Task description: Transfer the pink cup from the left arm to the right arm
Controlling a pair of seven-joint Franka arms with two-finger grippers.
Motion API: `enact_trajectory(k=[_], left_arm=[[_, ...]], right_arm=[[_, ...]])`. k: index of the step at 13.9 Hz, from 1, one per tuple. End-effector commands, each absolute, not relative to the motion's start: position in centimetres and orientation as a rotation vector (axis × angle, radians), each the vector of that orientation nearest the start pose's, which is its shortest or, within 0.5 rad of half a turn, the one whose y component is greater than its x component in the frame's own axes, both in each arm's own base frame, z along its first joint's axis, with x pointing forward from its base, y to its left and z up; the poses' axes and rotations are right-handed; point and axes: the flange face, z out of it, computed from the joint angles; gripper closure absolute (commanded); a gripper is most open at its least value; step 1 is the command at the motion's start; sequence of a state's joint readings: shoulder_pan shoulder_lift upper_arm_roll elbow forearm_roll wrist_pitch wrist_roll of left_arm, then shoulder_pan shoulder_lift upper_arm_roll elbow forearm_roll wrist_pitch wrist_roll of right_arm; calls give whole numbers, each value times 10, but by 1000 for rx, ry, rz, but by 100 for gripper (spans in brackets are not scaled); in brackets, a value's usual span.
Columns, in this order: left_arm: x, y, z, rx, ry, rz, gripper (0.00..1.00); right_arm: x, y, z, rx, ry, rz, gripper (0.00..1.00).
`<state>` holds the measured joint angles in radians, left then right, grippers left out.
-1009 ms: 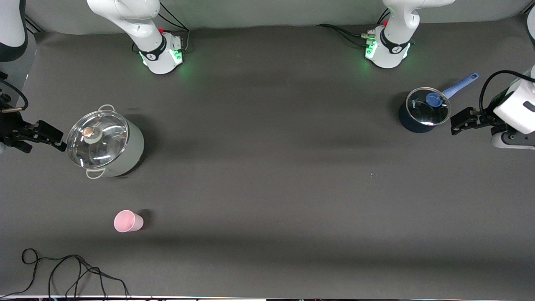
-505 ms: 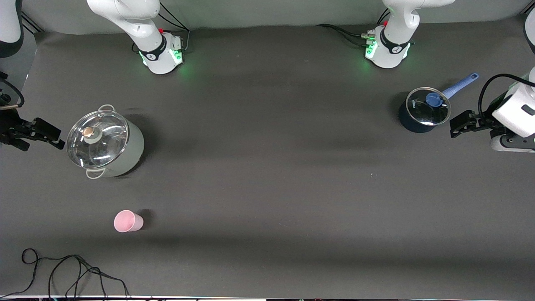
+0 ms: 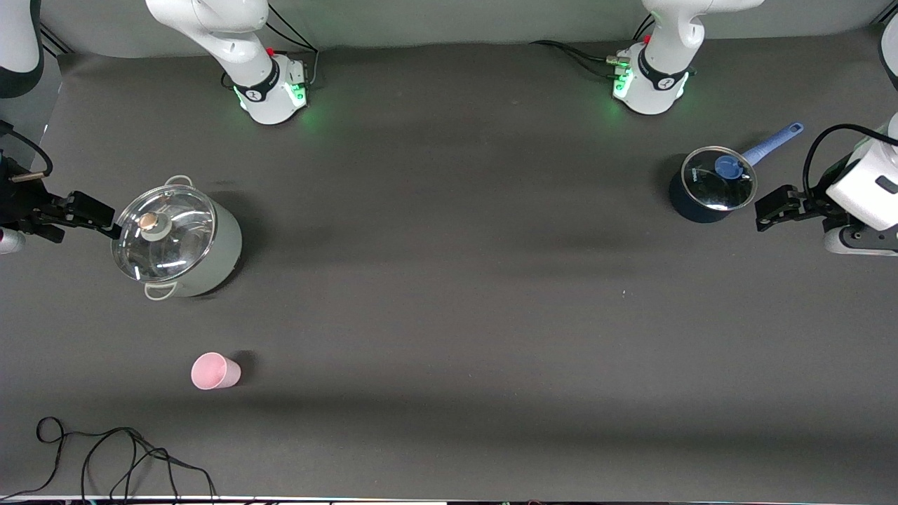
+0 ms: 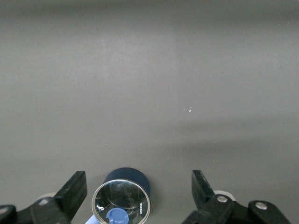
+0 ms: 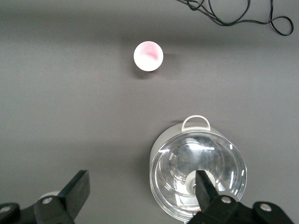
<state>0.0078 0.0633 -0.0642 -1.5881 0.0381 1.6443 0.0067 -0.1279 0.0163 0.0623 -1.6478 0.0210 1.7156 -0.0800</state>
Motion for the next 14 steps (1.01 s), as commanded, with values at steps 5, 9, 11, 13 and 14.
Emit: enact_trajectory(k=[5,9,11,13,14], left_arm=[[575,-26,584,-3089,123,13,0],[574,-28,584,-3089,128,15,0],[574,-28,584,-3089,128,15,0],[574,-28,584,-3088,130,17,0],[574,-28,584,-3089,128,15,0]], right_arm=[[557,-37,603,-3125,-42,15,0],[557,-37,603,-3127,-42,13,0],[558,-37,603,-3126,-42,12,0],[558,-37,603,-3127,-42,10,0],[558,-37,602,-3127,-42,10,0]])
